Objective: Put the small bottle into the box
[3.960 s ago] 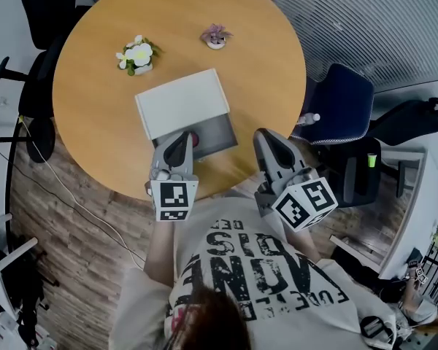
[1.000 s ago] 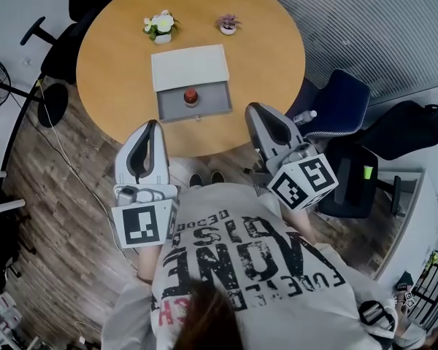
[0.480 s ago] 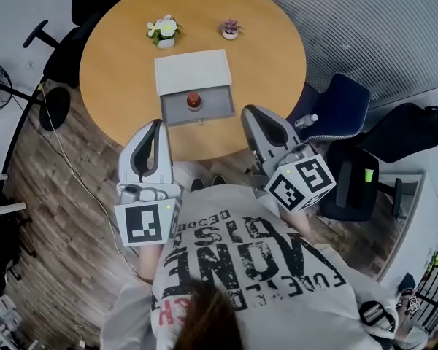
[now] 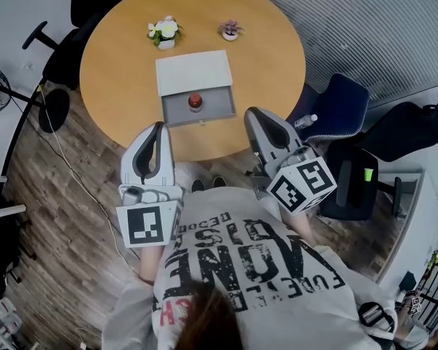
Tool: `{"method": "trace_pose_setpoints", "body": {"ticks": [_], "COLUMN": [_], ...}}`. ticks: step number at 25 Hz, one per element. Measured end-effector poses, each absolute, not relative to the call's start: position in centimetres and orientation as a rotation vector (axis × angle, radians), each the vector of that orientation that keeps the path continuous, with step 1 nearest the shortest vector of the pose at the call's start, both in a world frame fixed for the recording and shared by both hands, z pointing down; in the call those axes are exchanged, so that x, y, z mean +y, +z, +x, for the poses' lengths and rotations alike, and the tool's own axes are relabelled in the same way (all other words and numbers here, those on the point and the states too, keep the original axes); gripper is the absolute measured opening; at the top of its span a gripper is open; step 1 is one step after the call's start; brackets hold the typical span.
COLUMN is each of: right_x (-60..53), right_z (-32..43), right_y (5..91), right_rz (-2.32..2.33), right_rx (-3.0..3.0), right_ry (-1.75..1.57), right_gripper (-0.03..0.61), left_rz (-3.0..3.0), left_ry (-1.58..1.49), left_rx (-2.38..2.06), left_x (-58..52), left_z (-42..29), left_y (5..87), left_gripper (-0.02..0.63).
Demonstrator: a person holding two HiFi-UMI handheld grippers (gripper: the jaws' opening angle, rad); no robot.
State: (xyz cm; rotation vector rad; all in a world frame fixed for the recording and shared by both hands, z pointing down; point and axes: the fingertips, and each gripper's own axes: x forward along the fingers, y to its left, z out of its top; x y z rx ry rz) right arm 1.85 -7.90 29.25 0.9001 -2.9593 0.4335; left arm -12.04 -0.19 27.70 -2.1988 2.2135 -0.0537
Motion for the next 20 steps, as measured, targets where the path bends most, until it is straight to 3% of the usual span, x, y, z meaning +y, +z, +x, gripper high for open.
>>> {"method": "trace_pose_setpoints", "body": {"ticks": [20], "right_x": [-9.0], "right_z": [0.6], "right_y": [29.0], "right_rz": [0.89], "right_rx": [-2.953], "right_ry": [0.419], "right_gripper": [0.015], "left_rz": [-2.214], "left_ry": [-0.049], "left_rx": [2.213], "left_x": [-1.2], "left_z": [-12.7], "left_y": [27.4], "left_gripper": [0.011]}}
